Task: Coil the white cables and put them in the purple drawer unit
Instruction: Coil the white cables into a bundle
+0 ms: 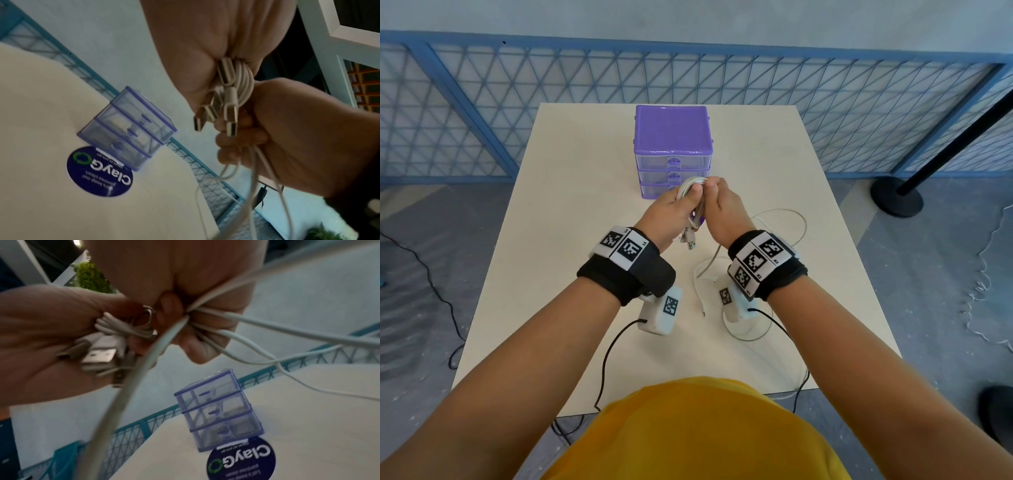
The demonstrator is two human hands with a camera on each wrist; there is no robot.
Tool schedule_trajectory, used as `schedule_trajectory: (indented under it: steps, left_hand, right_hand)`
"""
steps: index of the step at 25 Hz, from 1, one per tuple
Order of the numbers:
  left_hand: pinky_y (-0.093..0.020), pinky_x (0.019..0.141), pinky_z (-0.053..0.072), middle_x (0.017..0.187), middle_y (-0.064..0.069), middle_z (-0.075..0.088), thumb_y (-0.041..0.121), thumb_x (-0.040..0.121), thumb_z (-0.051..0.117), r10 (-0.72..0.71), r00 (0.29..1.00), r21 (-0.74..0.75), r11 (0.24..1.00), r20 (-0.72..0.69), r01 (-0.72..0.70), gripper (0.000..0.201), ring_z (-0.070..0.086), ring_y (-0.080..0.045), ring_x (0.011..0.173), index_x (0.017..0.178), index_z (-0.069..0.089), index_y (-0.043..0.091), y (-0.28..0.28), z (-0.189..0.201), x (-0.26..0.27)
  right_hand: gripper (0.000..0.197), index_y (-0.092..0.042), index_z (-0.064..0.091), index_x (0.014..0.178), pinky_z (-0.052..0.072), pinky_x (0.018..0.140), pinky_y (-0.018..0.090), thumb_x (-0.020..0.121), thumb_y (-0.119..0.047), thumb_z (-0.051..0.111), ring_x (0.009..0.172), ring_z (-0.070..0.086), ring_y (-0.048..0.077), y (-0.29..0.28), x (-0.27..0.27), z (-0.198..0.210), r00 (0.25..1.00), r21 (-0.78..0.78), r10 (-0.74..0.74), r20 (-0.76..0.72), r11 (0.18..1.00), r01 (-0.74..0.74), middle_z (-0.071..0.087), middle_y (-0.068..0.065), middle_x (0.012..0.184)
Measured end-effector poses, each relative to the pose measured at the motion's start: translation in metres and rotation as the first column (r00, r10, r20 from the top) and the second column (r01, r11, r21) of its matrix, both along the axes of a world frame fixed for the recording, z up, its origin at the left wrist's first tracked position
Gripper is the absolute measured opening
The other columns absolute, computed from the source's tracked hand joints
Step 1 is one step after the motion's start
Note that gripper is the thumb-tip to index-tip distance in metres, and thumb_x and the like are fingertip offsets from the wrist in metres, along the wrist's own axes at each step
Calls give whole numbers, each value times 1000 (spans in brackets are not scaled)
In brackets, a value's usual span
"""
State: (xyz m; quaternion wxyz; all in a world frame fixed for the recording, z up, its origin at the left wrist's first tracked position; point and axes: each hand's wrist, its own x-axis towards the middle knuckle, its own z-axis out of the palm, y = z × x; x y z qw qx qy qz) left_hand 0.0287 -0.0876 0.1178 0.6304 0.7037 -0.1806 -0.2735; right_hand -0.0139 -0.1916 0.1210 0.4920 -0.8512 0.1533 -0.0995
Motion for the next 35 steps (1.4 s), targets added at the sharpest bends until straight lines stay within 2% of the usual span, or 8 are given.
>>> schedule_trajectory:
  steps: [4,9,12,19,23,27,32,35]
  left_hand:
    - [-22,49,51,107,-12,62,37,97,34,65,981,-141,986,-183,-91,38,64,-9,66,120,55,15,-7,2,-7]
    - [-21,48,47,69,9,66,37,98,27,175,879,-274,908,-443,-318,36,64,-9,65,85,57,21,-11,9,1]
    - [-23,54,46,51,9,57,35,98,30,179,799,-347,831,-574,-435,35,56,-9,53,76,52,19,-4,14,13]
    - [-20,47,42,46,10,51,36,98,27,341,797,-351,762,-498,-545,38,41,-6,37,73,49,18,19,3,44]
    - [-30,55,38,58,5,49,28,97,32,416,906,-146,894,-76,-423,34,40,-8,43,70,52,20,31,-11,45]
    - [-27,54,38,62,1,50,25,95,36,126,965,214,961,229,-176,32,45,-11,50,68,51,22,21,-6,27]
    - [-17,42,29,49,6,51,62,90,12,-59,970,133,987,-237,93,65,42,-8,40,64,53,19,7,-6,6]
    - [-15,38,31,53,7,49,54,85,44,-155,960,74,982,-234,176,37,41,-5,41,70,51,21,5,-6,2]
  right_hand:
    - [30,-3,36,112,47,73,33,97,-26,25,83,58,25,10,2,-1,997,137,-38,60,990,30,57,11,89]
    - [24,-3,38,110,43,56,10,95,-21,34,73,55,19,9,2,-3,997,109,63,36,992,-66,54,4,84]
    - [25,-1,44,107,40,66,24,95,-21,35,73,51,20,7,-3,-9,991,39,123,-47,992,-121,54,6,82]
    - [17,-13,49,80,35,52,7,93,-18,39,60,43,16,-12,-24,-22,934,-79,288,-211,948,-310,46,-4,61]
    - [20,-12,47,75,31,55,22,90,-22,40,55,37,14,-21,-29,-23,927,-146,314,-205,927,-346,40,-3,57]
    - [36,-2,57,88,33,60,32,83,-30,34,58,44,22,-13,-19,-7,966,-237,257,-28,937,-256,53,6,60]
    - [23,-4,53,94,40,67,36,94,-19,35,72,50,27,-6,-8,7,993,-286,119,-6,951,-116,60,15,80]
    - [22,-3,50,94,43,67,38,94,-19,34,73,54,31,-9,-4,9,995,-251,95,-35,963,-100,61,16,79]
